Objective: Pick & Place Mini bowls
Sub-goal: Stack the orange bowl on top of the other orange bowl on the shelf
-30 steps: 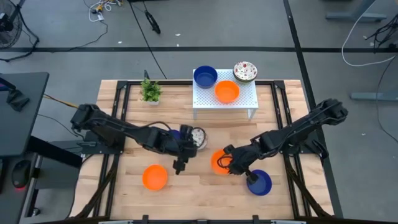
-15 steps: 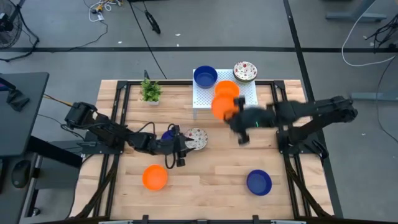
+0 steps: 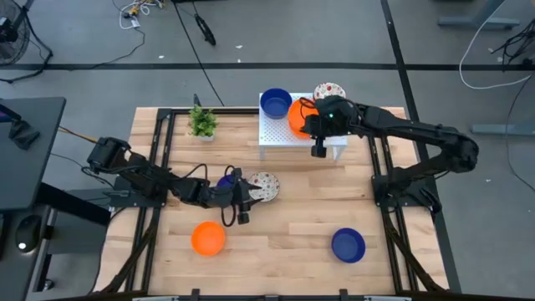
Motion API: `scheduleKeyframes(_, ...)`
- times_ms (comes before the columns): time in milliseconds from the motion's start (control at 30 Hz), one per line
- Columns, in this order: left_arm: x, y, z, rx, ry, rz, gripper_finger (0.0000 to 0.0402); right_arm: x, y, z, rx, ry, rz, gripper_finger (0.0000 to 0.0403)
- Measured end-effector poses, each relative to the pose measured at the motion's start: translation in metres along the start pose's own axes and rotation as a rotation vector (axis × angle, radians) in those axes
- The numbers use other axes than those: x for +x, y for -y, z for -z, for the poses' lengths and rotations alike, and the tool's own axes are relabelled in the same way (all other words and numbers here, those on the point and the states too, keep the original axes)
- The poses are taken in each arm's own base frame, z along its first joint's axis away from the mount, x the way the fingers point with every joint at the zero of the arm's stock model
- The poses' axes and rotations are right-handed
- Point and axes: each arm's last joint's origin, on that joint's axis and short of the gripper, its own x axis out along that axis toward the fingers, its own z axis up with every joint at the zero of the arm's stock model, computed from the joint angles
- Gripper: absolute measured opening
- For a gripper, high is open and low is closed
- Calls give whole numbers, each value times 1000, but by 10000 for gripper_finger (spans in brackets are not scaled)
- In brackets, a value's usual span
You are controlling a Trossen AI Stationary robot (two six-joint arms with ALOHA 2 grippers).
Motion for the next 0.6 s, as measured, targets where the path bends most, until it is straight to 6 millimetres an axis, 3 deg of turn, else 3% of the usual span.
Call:
scheduleKeyframes(300, 0, 0, -1, -5, 8, 1, 179, 16, 0, 16, 15, -77, -12, 3)
scheduleKeyframes(600, 0, 0, 0, -3, 6, 1, 179, 17, 3, 20, 50, -92, -4, 20)
